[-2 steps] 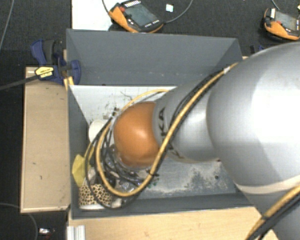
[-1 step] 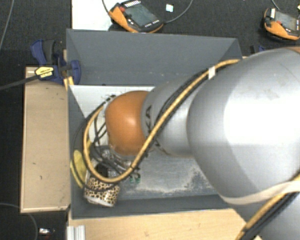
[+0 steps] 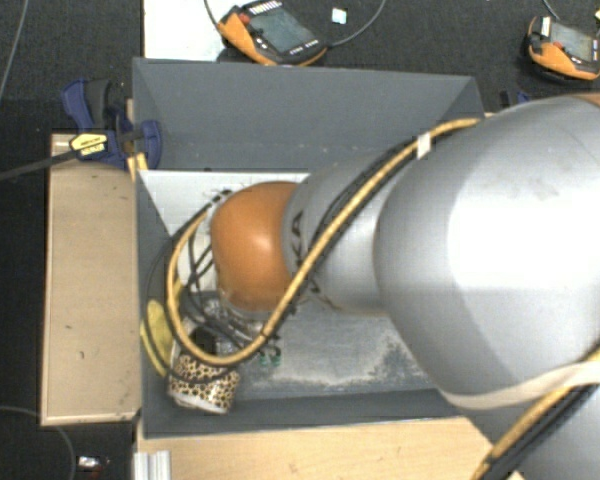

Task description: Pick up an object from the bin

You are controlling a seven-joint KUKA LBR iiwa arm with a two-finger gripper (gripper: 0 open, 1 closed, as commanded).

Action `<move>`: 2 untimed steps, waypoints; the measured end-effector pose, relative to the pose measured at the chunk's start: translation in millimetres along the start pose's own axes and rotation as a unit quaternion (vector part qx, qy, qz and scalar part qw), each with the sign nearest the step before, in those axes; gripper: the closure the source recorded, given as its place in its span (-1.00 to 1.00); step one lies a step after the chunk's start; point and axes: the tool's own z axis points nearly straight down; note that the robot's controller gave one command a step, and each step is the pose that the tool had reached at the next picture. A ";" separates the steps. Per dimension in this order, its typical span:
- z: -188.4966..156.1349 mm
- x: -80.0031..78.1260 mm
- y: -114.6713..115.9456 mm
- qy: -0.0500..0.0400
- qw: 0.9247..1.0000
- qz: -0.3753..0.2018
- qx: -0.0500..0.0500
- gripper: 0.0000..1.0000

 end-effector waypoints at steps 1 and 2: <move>-34.9 3.0 -1.4 0.004 1.000 0.001 0.000 1.00; -79.9 2.5 -1.5 0.002 1.000 0.001 0.000 1.00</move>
Offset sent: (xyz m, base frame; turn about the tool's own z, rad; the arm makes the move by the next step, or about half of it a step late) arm -0.0029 -0.0019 0.0929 0.0018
